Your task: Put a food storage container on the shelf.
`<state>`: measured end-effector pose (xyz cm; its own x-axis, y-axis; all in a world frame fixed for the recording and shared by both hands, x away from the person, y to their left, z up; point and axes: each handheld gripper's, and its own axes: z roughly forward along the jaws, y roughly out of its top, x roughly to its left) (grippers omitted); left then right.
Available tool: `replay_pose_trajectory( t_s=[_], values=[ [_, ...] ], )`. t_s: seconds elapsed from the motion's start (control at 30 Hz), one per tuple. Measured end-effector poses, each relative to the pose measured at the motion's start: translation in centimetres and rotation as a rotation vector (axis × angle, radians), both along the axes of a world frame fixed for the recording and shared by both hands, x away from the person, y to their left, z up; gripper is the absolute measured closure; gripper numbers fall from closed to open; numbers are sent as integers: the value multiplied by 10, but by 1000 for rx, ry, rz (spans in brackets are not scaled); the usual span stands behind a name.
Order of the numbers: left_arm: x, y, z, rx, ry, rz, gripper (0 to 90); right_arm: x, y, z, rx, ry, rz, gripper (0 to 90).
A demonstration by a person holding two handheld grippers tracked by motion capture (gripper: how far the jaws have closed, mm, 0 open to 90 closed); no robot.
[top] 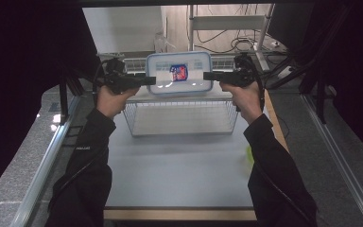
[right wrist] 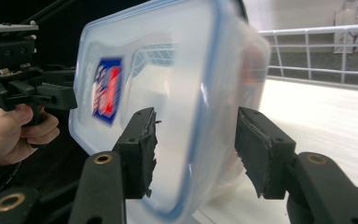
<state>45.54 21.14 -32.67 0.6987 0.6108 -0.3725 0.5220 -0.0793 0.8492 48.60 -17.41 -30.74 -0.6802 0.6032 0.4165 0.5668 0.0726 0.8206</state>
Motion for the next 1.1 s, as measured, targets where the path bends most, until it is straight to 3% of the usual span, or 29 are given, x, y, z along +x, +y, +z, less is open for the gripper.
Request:
replay_pose_trajectory(
  t_s=[0.13,0.43,0.5,0.57,0.7,0.8,0.9,1.1],
  values=[
    [4,2,-3,-23,37,15,330,1,3,-4,-43,3,-13,490],
    [15,1,-8,-23,81,10,187,3,2,-7,2,5,-15,494],
    [18,2,-12,-61,121,9,135,1,2,-6,-16,2,-12,500],
    [18,2,-11,-46,134,12,91,0,2,-7,-29,-1,-13,500],
    [12,5,-5,-19,97,33,137,-1,1,-11,-23,-3,-10,501],
    [4,10,-2,6,40,68,199,-3,1,-12,-19,-10,-2,505],
    [-8,13,0,-8,-6,80,247,-5,4,-12,-44,-26,3,519],
    [-41,8,-2,42,-106,68,476,-10,3,-14,-65,-45,2,607]
  ],
)
